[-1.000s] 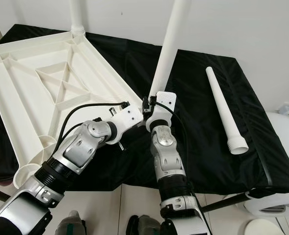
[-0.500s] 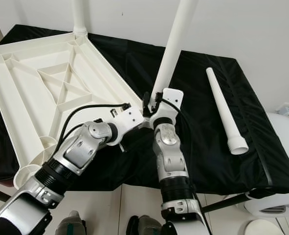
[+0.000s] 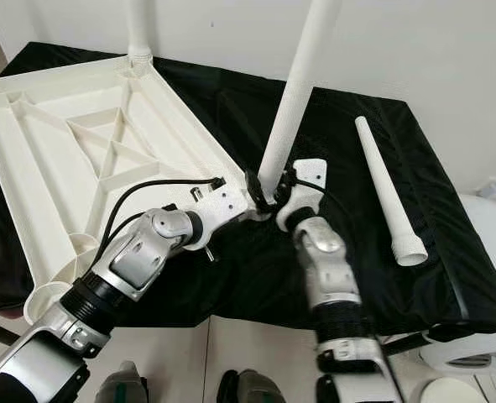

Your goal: Building children table

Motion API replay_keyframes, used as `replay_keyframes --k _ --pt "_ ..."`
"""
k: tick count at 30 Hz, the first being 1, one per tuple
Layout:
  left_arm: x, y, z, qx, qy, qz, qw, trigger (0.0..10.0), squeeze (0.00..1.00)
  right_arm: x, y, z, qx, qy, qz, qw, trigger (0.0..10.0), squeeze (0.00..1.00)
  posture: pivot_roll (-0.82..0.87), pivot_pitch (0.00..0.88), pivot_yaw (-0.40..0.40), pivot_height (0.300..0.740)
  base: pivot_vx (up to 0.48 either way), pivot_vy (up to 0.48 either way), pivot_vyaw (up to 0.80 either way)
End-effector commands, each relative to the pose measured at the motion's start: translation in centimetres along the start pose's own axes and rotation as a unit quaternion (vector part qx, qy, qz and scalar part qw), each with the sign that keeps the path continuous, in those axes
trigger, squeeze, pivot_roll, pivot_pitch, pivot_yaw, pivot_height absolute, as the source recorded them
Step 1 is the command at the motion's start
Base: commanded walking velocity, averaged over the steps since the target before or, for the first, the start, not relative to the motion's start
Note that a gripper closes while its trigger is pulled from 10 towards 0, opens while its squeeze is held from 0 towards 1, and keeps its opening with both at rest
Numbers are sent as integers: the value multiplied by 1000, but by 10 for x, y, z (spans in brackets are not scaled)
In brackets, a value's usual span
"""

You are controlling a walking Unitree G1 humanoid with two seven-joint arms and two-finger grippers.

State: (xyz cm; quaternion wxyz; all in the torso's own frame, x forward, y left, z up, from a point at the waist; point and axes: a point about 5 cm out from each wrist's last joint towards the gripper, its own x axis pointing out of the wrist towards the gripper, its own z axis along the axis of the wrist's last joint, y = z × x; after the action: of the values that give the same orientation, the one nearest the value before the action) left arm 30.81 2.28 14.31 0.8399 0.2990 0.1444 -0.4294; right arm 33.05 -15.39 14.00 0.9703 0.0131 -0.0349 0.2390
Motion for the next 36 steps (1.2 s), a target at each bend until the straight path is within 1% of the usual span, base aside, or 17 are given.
replay_keyframes --k 1,3,6,10,11,13,18,25,26,29,30,31,32,36 --pt "2 -5 10 14 -15 -10 1000 10000 0 -1 -5 0 -1 1 53 999 10000 0 88 24 -124 740 0 0 0" --pt "2 -5 10 14 -15 -10 1000 10000 0 -1 -9 0 -8 4 75 997 10000 0 88 25 -120 740 0 0 0" --pt "1 -3 11 15 -15 -8 1000 10000 0 3 -16 3 -17 9 97 995 10000 0 92 25 -116 740 0 0 0" --pt "1 -2 11 15 -15 -8 1000 10000 0 7 -18 5 -18 10 112 994 10000 0 93 25 -112 740 0 0 0" --pt "0 -1 10 16 -14 -8 1000 10000 0 13 -21 6 -20 16 132 991 10000 0 95 25 -106 740 0 0 0" --pt "0 -1 10 17 -14 -8 1000 10000 0 17 -21 5 -24 26 143 989 10000 0 98 25 -106 740 0 0 0" --pt "0 0 11 18 -14 -7 1000 10000 0 22 -22 4 -31 40 164 985 10000 0 101 23 -107 740 0 0 0" --pt "0 1 11 17 -15 -5 1000 10000 0 24 -26 2 -43 59 175 982 10000 0 104 21 -108 740 0 0 0" --pt "0 1 12 17 -15 -5 1000 10000 0 23 -27 1 -47 63 177 981 7686 0 102 21 -108 740 0 0 0" --pt "0 1 12 17 -15 -5 1000 10000 0 23 -28 1 -50 65 179 980 7686 0 102 21 -108 740 0 0 0" --pt "0 1 12 17 -15 -5 1000 10000 0 22 -29 1 -50 67 180 980 2902 0 99 21 -107 740 0 0 0" --pt "0 1 12 17 -15 -5 1000 10000 0 22 -29 1 -50 67 180 980 2902 0 99 21 -107 740 0 0 0" --pt "0 0 12 18 -16 -6 1000 10000 0 21 -33 1 -50 68 178 980 0 0 97 22 -106 740 0 0 0" --pt "1 0 13 18 -17 -7 1000 10000 0 20 -35 2 -49 67 177 981 0 0 95 23 -105 740 0 0 0"
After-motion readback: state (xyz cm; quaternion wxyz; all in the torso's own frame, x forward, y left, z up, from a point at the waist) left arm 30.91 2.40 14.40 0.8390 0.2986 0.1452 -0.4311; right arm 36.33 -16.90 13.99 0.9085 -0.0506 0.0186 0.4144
